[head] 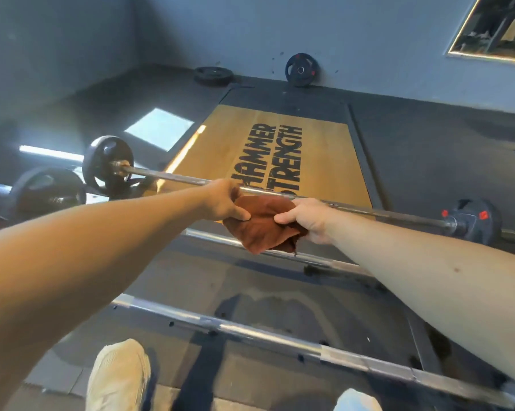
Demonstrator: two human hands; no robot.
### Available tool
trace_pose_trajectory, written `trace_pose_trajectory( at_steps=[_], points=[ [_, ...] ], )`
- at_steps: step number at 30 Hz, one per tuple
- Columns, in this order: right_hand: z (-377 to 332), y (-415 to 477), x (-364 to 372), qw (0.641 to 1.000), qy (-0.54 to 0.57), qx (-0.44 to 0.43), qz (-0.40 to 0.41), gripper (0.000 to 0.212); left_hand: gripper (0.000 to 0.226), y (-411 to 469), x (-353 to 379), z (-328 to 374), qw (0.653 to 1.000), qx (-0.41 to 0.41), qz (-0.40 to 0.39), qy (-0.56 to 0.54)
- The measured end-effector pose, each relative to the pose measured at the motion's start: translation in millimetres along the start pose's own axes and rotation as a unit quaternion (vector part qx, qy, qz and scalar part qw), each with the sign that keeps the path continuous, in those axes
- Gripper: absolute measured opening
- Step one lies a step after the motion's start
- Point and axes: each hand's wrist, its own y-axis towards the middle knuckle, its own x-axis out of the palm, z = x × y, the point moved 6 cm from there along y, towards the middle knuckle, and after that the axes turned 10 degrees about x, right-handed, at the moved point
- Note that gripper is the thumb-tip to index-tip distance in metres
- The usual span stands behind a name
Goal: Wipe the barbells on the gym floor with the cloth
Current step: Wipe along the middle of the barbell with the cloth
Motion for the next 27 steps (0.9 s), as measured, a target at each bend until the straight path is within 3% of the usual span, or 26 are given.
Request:
trace_pose_trajectory(
  at_steps=[5,12,15,19,27],
  points=[
    [-4.3,30.1,43.9,0.999,-0.027,0.023,-0.01,0.028,0.031,13.9,-22.8,-63.7,0.997,-0.015,-0.04,0.058],
    [-24.6,60.8,50.7,0.999,0.004,0.024,0.023,0.036,0.028,50.0,-48.7,-70.8,0.988,0.024,-0.092,0.118],
    [-30.6,64.2,46.1,0.999,0.04,0.016,0.033,0.049,0.029,61.7,-59.5,-62.2,0.986,0.048,-0.097,0.125],
    [-47.2,48.1,42.8,0.992,0.036,-0.045,0.109,0.076,0.028,63.9,-72.7,-45.5,0.984,0.074,-0.102,0.124],
    [-90.4,-16.0,64.7,0.982,-0.029,-0.12,0.14,0.053,0.035,22.2,-111.1,-1.0,0.977,0.17,-0.053,0.117]
  ],
)
